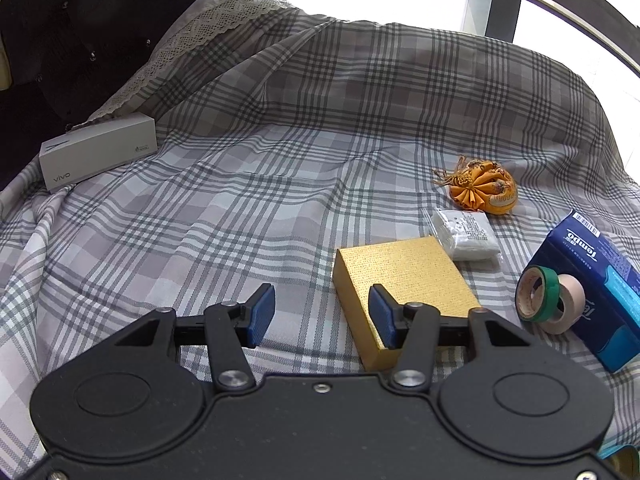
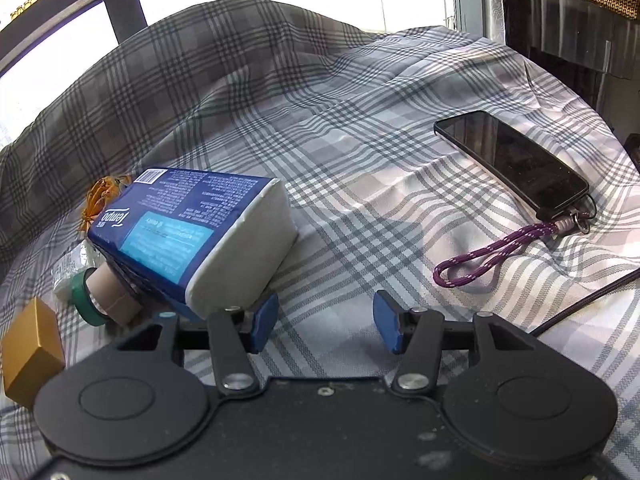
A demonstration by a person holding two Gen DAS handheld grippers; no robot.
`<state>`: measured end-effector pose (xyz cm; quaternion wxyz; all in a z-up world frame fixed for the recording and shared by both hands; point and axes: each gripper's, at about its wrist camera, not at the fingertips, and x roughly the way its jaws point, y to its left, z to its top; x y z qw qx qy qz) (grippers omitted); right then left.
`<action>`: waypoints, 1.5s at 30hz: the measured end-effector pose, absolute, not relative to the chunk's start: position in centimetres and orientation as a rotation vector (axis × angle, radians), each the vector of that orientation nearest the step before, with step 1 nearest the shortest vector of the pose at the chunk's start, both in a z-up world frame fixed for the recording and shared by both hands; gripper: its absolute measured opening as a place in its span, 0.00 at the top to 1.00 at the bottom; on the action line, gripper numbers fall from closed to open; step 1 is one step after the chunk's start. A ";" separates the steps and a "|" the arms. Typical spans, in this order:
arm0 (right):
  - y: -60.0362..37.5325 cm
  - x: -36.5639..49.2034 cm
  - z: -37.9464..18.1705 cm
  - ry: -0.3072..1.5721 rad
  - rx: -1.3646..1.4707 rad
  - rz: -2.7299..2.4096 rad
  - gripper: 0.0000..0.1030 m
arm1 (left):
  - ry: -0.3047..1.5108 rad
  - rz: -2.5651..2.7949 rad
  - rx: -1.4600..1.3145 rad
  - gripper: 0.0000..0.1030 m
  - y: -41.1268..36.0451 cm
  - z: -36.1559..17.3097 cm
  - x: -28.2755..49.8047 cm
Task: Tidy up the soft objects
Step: 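Move the right tool toward the orange embroidered pouch, then grasp the orange embroidered pouch with the right tool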
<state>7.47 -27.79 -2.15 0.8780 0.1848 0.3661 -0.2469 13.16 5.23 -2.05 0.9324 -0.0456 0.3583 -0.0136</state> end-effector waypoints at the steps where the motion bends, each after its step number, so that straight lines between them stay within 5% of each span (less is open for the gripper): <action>1: -27.9 7.3 -1.6 0.749 0.367 -0.529 0.49 | 0.737 -0.027 -0.098 0.50 5.2 -1.8 13.3; 17: -26.2 14.2 5.2 0.775 0.437 -0.108 0.46 | 0.739 -0.117 -0.129 0.50 2.7 2.2 22.0; 19: -25.2 15.5 5.7 0.752 0.375 -0.085 0.29 | 0.755 -0.120 -0.137 0.50 3.0 1.3 22.4; 27: -23.1 22.9 4.9 0.734 0.292 -0.034 0.17 | 0.805 -0.111 -0.182 0.50 4.7 0.3 23.8; 37: -22.9 34.9 -1.7 0.964 0.429 -0.064 0.21 | 0.811 -0.091 -0.183 0.50 5.8 0.4 24.5; 45: -22.3 36.0 -3.3 1.002 0.469 -0.128 0.25 | 0.829 -0.102 -0.210 0.50 5.7 0.3 24.7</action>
